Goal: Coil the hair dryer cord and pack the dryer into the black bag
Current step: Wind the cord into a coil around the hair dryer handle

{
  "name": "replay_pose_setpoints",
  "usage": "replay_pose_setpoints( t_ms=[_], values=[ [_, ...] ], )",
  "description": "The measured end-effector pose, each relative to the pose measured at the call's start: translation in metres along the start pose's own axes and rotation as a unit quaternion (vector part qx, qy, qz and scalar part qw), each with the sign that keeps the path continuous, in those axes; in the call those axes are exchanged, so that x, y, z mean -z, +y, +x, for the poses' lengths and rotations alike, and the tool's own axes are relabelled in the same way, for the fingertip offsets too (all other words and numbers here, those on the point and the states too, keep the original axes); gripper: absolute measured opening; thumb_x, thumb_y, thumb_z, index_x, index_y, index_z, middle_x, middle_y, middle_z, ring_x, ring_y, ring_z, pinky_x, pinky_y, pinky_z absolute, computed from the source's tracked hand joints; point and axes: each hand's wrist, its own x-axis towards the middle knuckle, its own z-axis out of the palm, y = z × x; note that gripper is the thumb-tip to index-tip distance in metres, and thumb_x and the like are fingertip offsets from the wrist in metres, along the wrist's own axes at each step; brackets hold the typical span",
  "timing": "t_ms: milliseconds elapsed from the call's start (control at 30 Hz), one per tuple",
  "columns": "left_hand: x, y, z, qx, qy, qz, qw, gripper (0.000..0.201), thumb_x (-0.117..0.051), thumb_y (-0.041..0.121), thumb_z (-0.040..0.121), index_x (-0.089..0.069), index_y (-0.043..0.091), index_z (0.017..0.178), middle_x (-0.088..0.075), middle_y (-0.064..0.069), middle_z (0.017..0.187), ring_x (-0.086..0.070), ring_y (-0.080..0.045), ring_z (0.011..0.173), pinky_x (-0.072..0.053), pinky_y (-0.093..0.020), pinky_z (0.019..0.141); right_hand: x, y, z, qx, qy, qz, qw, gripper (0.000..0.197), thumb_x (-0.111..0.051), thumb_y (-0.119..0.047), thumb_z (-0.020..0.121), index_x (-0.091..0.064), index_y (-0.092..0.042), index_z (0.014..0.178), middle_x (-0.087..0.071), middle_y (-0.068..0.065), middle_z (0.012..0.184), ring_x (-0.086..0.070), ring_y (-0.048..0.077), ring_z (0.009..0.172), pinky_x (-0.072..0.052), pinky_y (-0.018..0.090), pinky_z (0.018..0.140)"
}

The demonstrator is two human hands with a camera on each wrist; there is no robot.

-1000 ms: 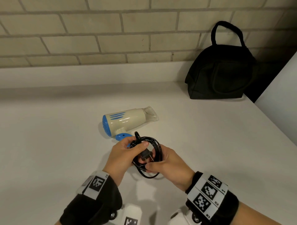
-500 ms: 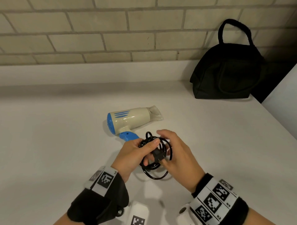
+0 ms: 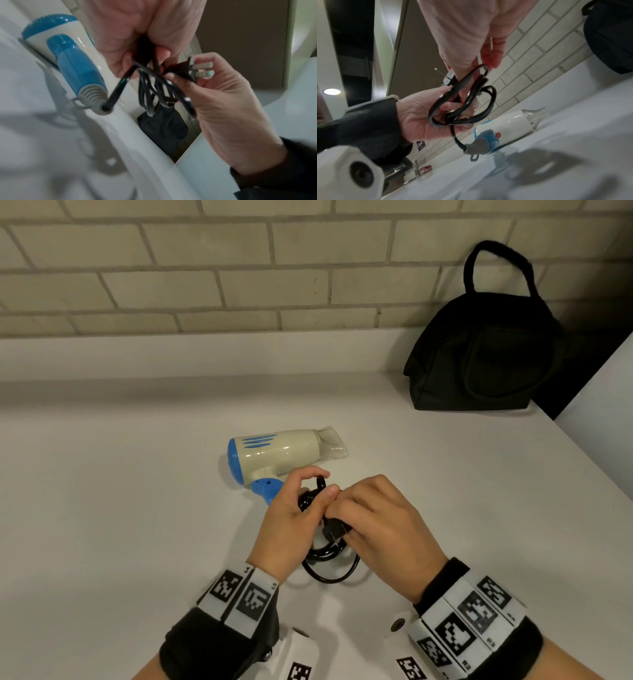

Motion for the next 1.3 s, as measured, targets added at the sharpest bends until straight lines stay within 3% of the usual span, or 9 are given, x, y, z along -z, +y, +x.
replay_pose_setpoints(
  t_ms=[167,333,500,667,767,867,1033,1200,1300],
  values=[
    [-0.001,-0.008,0.002,0.021,-0.002,0.019,1.000,0.007,-0.053,0.033,0.085,-0.049,0.032,0.090,-0.062,-0.002,0.071,-0.058,-0.009,0.058,-0.048,-0.020,0.056,0.005,-0.006,0.001,0.023,-0.050,-0.093,0.994,0.011,-0.049,-0.018,0.069,-0.057,-0.020,0.075,-0.066,-0.006,0.073,-0.058,0.022,0.066,-0.032,0.027,0.064],
    [-0.001,-0.012,0.004,-0.005,-0.001,0.026,1.000,0.008,-0.051,0.030,0.087,-0.047,0.029,0.094,-0.048,0.002,0.056,-0.045,-0.006,0.044,-0.040,-0.015,0.046,0.001,-0.006,0.000,0.076,-0.050,-0.139,0.986,0.021,-0.060,-0.010,0.068,-0.049,-0.025,0.078,-0.062,-0.005,0.073,-0.057,0.020,0.065,-0.029,0.028,0.067],
    [-0.001,-0.012,0.005,-0.032,-0.005,0.048,0.998,0.006,-0.050,0.028,0.088,-0.050,0.029,0.094,-0.055,-0.007,0.067,-0.052,-0.013,0.059,-0.047,-0.027,0.062,0.004,-0.010,-0.003,0.125,-0.018,-0.127,0.984,0.021,-0.047,-0.004,0.076,-0.054,-0.024,0.074,-0.061,-0.004,0.067,-0.054,0.019,0.059,-0.031,0.028,0.063],
    [-0.002,-0.022,0.007,-0.048,-0.010,0.095,0.994,0.020,-0.053,0.021,0.087,-0.051,0.034,0.072,-0.057,0.009,0.073,-0.051,0.004,0.065,-0.039,-0.007,0.064,0.006,-0.013,-0.013,0.180,-0.022,-0.119,0.976,0.022,-0.052,-0.003,0.076,-0.045,-0.024,0.078,-0.059,-0.005,0.066,-0.051,0.018,0.057,-0.042,0.030,0.056],
    [-0.005,-0.026,0.007,-0.015,-0.022,0.086,0.996,0.021,-0.055,0.018,0.086,-0.055,0.031,0.069,-0.058,0.005,0.075,-0.051,-0.002,0.068,-0.039,-0.010,0.067,0.007,-0.014,-0.013,0.196,-0.042,-0.117,0.973,0.019,-0.051,-0.005,0.077,-0.049,-0.024,0.077,-0.058,-0.005,0.064,-0.051,0.018,0.057,-0.043,0.029,0.055],
    [-0.004,-0.025,0.009,-0.011,-0.035,0.070,0.997,0.027,-0.055,0.011,0.085,-0.057,0.032,0.068,-0.060,0.001,0.079,-0.056,-0.010,0.075,-0.045,-0.025,0.076,0.012,-0.007,-0.004,0.124,-0.064,-0.082,0.987,0.012,-0.055,-0.016,0.078,-0.057,-0.028,0.078,-0.063,-0.007,0.071,-0.055,0.018,0.062,-0.039,0.030,0.061],
    [0.001,-0.019,0.000,-0.045,-0.087,0.065,0.993,0.029,-0.035,0.022,0.094,-0.055,0.035,0.079,-0.051,0.013,0.075,-0.050,0.008,0.062,-0.039,-0.013,0.064,0.021,0.005,0.003,-0.146,-0.073,0.209,0.964,0.015,-0.059,-0.042,0.074,-0.054,-0.035,0.087,-0.057,-0.018,0.076,-0.052,0.005,0.073,-0.044,0.026,0.066],
    [0.000,-0.017,-0.013,-0.068,-0.182,0.062,0.979,0.026,-0.040,0.027,0.072,-0.050,0.043,0.091,-0.049,0.013,0.086,-0.049,0.003,0.071,-0.040,-0.011,0.066,0.019,0.002,0.004,-0.168,-0.058,0.260,0.949,0.020,-0.057,-0.049,0.070,-0.056,-0.033,0.084,-0.055,-0.023,0.078,-0.054,0.007,0.080,-0.043,0.022,0.069],
    [-0.009,-0.018,-0.010,-0.101,-0.185,0.145,0.967,0.025,-0.050,0.025,0.076,-0.052,0.035,0.098,-0.054,-0.001,0.098,-0.055,-0.011,0.082,-0.049,-0.028,0.071,0.024,0.001,0.007,-0.185,-0.053,0.264,0.945,0.022,-0.057,-0.049,0.069,-0.057,-0.033,0.084,-0.056,-0.020,0.078,-0.054,0.009,0.080,-0.046,0.026,0.069]
  ],
)
